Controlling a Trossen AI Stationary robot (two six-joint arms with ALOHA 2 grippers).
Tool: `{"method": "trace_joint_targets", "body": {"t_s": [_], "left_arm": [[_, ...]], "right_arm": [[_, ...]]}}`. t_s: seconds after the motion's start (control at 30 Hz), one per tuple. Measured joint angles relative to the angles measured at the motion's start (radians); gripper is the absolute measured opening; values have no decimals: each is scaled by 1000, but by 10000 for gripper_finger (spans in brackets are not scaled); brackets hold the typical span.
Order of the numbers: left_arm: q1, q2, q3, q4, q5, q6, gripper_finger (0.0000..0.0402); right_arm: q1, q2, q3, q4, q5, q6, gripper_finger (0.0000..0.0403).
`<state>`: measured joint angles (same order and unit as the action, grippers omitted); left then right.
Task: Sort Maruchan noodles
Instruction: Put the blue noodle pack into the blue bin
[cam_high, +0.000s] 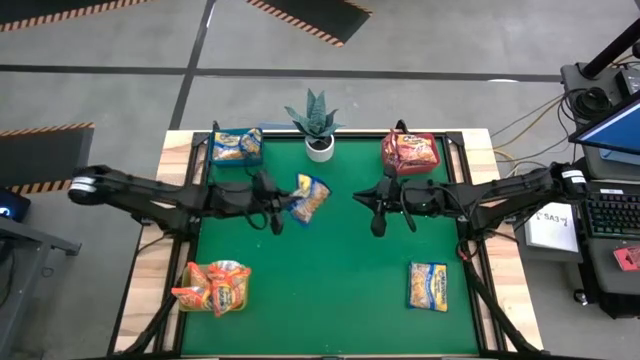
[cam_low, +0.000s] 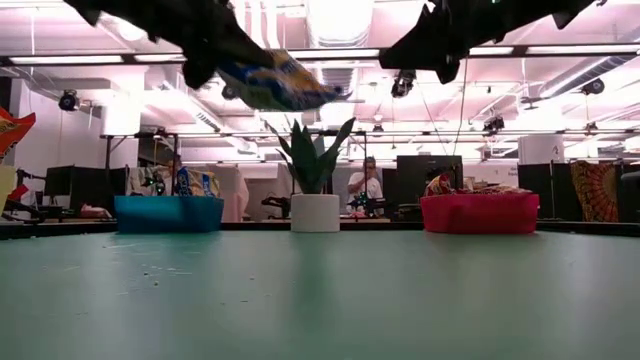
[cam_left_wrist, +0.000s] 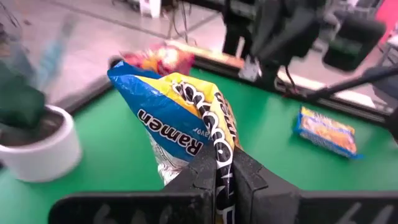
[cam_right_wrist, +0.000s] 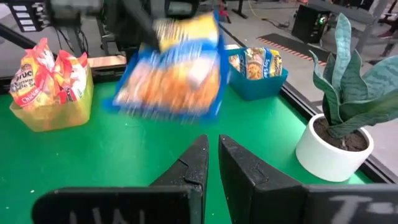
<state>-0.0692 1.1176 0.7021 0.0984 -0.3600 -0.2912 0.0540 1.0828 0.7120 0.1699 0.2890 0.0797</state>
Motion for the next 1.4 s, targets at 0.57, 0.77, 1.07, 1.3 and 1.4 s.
{"method": "trace_joint_targets", "body": {"t_s": [0.57,0.77,1.07,1.3,1.4], "left_arm": [[545,-374,13,-427,-207,169,0],[864,-291,23,-458,-101,223,0],[976,-143,24,-436,-48,268,0],[977,-37,67,-495,-72,269,0],[982,12,91,-547,-84,269,0]], "right_arm": [[0,-2,-2,5,0,-33,28],[0,-2,-2,6,0,-43,28],[-4,-1,-3,-1,0,-51,28],[-7,5,-6,-1,0,-47,28],[-7,12,-7,-1,0,-47,28]]}}
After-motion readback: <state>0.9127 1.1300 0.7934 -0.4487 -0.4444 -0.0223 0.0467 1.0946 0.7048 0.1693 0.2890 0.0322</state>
